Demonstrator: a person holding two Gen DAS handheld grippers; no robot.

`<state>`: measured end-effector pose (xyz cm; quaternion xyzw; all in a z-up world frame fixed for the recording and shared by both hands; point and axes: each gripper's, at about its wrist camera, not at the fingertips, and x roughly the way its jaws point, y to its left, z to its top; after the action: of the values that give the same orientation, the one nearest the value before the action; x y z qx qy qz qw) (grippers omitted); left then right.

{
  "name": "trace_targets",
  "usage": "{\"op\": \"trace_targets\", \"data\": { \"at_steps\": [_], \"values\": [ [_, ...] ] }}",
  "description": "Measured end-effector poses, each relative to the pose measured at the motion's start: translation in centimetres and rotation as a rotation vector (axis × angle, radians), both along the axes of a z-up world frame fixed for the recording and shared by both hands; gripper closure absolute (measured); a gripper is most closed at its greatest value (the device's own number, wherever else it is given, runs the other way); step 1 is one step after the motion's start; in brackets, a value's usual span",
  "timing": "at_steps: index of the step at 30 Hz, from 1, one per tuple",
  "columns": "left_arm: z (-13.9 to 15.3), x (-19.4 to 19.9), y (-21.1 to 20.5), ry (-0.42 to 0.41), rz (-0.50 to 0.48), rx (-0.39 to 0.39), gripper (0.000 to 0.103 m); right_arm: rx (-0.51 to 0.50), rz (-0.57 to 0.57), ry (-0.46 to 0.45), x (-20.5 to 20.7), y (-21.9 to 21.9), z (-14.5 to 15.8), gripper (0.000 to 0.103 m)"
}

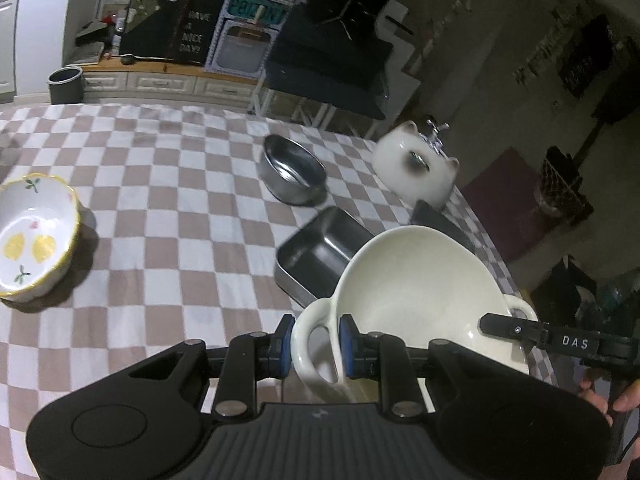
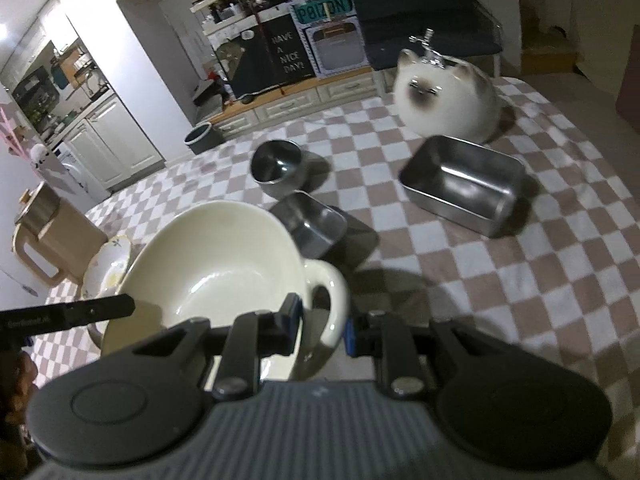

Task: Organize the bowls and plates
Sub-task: 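Carry the cream bowl with both tools and lower it onto the white plate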

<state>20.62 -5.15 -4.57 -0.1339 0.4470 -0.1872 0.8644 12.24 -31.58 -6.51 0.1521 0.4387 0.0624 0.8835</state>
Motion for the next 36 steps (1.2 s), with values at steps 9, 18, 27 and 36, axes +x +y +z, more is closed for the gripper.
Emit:
{"op": "trace_targets", "data": {
  "at_steps": [9,18,27,36],
  "values": [
    [-2.4,-0.3,-0.7,0.075,-0.01,-0.004,0.077,-0.035,-0.001,0.058,-1.3,-0.8,-1.4,0.077],
    [-4.1,-0.1,0.1,0.119,-0.007,0.006,0.076,-0.048,0.031,0.115,-1.3,-0.2,-2.6,0.077],
    [-5.8,0.0,0.2,0.157,-0.018,0.016,0.075,-0.08,0.047,0.158,-0.9,0.3,-3.3,0.077],
    [-7.2,0.3,0.0,0.186,-0.026,0.038,0.072,-0.118,0.068,0.178,-0.6,0.8,-3.6,0.078]
  ]
}}
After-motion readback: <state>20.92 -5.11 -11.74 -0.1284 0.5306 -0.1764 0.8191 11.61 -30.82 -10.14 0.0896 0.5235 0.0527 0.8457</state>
